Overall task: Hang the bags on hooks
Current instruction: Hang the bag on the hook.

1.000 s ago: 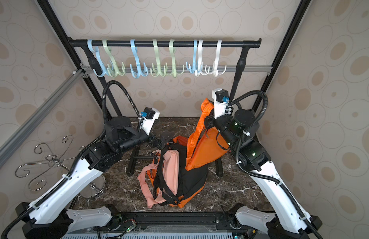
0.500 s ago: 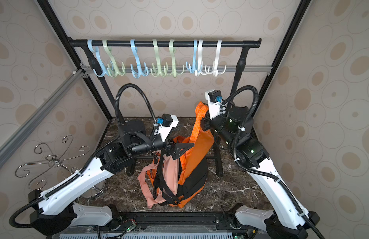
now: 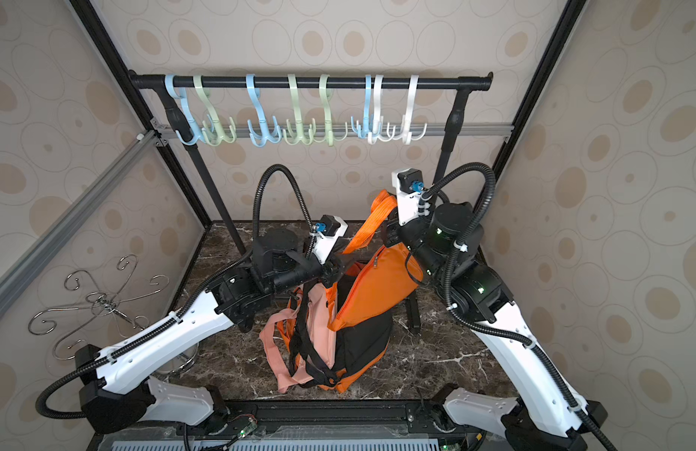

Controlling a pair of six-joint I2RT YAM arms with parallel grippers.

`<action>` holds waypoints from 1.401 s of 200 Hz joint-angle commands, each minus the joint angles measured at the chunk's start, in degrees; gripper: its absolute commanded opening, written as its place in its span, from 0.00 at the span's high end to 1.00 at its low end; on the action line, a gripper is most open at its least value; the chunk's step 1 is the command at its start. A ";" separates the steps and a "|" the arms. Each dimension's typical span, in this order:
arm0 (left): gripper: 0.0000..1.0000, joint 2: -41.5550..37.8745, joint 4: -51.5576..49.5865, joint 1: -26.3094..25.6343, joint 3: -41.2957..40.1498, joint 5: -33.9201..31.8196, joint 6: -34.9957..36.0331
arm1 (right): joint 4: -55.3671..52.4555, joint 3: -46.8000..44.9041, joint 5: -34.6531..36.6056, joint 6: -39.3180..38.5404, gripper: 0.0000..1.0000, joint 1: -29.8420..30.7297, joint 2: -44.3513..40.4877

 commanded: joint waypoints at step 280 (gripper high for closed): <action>1.00 17.68 -11.66 1.95 38.08 -4.94 8.35 | -8.11 2.48 2.45 -9.68 1.00 0.35 -1.40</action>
